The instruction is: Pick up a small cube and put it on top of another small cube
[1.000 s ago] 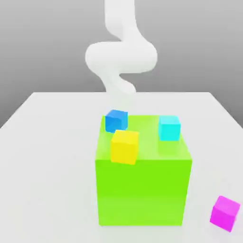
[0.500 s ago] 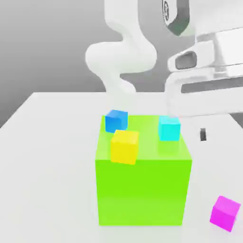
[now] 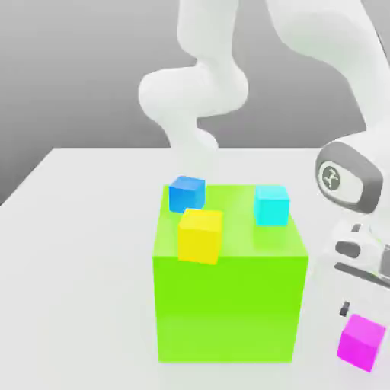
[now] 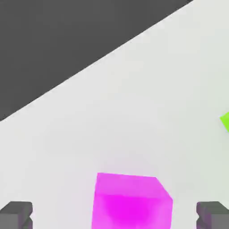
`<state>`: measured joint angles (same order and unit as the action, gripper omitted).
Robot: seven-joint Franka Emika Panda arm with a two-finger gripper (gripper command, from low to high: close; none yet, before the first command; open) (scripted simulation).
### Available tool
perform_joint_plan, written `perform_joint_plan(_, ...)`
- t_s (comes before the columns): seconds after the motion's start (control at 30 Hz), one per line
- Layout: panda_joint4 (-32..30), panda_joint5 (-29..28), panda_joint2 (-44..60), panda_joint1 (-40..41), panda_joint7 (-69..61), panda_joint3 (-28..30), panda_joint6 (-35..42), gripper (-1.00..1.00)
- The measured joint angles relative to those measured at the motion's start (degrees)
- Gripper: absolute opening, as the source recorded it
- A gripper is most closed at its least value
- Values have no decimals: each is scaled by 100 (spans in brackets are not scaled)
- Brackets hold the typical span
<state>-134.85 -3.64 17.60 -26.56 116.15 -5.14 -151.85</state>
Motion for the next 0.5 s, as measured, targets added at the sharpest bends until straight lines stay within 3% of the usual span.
perform_joint_plan(0.27,18,-224,824,-181,347,170,-840,0)
perform_joint_plan(0.3,32,-209,903,-167,336,152,-911,-100)
perform_joint_plan(0.5,40,-209,942,-158,338,142,-962,-100)
